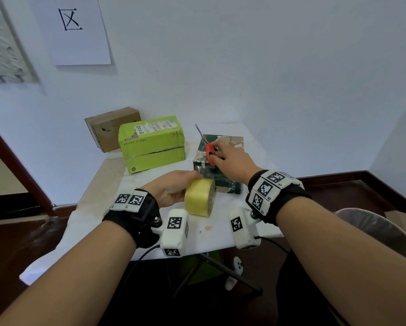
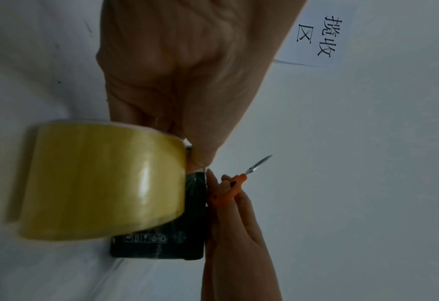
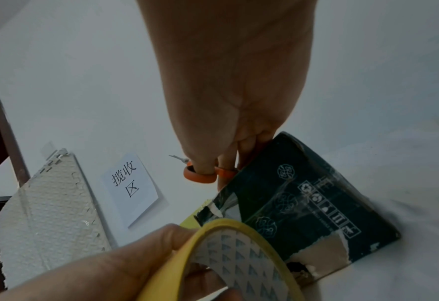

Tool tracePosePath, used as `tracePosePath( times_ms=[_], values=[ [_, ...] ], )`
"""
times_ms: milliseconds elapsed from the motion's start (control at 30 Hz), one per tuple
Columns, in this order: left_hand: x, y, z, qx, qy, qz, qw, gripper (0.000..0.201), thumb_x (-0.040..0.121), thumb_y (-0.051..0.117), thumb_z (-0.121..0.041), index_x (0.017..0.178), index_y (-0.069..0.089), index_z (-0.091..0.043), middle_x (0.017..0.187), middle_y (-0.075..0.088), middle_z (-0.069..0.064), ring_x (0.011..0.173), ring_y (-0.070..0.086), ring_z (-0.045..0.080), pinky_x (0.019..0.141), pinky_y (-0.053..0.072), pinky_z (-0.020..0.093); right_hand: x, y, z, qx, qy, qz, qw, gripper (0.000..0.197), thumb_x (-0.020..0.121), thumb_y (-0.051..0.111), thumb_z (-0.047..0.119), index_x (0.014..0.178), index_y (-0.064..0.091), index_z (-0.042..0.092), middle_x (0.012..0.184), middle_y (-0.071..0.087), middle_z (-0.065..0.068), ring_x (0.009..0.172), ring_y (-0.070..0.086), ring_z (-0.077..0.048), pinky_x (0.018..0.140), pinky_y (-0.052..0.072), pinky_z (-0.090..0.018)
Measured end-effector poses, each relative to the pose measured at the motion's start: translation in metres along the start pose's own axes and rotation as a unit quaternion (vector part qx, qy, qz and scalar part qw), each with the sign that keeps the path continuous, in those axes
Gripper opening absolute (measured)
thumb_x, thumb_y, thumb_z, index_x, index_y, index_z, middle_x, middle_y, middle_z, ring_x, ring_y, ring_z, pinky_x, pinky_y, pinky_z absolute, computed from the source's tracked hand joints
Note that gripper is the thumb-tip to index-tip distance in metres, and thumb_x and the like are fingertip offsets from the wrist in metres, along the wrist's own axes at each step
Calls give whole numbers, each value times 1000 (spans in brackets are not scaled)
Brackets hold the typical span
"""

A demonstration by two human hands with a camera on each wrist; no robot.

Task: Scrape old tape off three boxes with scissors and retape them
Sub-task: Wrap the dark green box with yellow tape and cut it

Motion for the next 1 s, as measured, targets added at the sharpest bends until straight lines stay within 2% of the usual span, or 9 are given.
tracePosePath(
  times_ms=[100,400,600,700,833,900,933,967,1000],
  values=[
    [3,2,3,-8,4,6,1000,26,97,54,-31,108,64,-10,98,69,7,86,63,17,86,51,30,-1,0,0,-9,1,-3,1000,39,99,42,36,136,40,24,124,63,0,100,61,-21,83,46,-32],
    [13,1,2,54,14,-35,998,30,97,55,-27,114,62,-2,103,66,11,88,61,18,88,51,31,1,2,0,-9,-2,1,1000,38,99,42,35,135,40,22,120,65,-3,98,62,-23,85,49,-35],
    [12,-4,-2,65,-5,-33,997,27,96,57,-25,109,62,-2,92,66,8,74,61,14,70,54,23,0,1,1,-17,-1,-1,1000,39,99,42,34,136,39,22,123,63,-4,104,61,-25,87,49,-37],
    [12,-4,-1,65,0,-37,997,23,96,57,-24,105,64,-4,92,66,8,75,61,14,70,54,23,0,0,2,-18,1,1,1000,39,99,42,34,136,39,21,122,64,-3,103,61,-24,86,49,-36],
    [8,-2,-1,17,-5,-22,1000,13,96,57,-18,96,64,-7,85,67,8,67,63,14,60,56,23,0,-2,3,-5,6,14,1000,37,99,42,34,135,41,22,122,64,-2,102,61,-22,82,47,-33],
    [3,-1,-3,-21,-27,-4,999,13,96,56,-14,93,63,-4,76,69,10,58,66,16,51,56,25,1,-5,3,12,6,10,1000,36,99,42,32,133,43,21,119,65,-2,95,61,-19,77,47,-30],
    [1,0,-4,-28,-39,-1,999,13,95,57,-14,92,63,-3,72,70,11,54,67,18,48,55,26,1,-7,3,34,8,6,999,35,99,43,29,132,46,19,114,67,-3,85,60,-15,71,45,-28],
    [-2,1,-4,-31,-50,-1,998,14,95,57,-15,92,63,-3,70,70,11,53,67,19,46,55,27,1,-10,3,69,13,3,998,33,99,44,26,131,48,17,108,68,-4,75,57,-11,66,44,-25],
    [-3,2,-3,-34,-59,1,998,14,94,59,-16,93,63,-3,70,70,12,53,67,21,47,55,28,1,-14,2,116,22,-1,993,31,99,45,23,129,50,16,103,69,-5,73,58,-11,67,47,-25]
  ],
)
Point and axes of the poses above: each hand's wrist, its own x-axis towards the middle knuckle, its own y-axis out of the palm, z = x × y, the point moved 1 cm from there along x, towards the middle knuckle
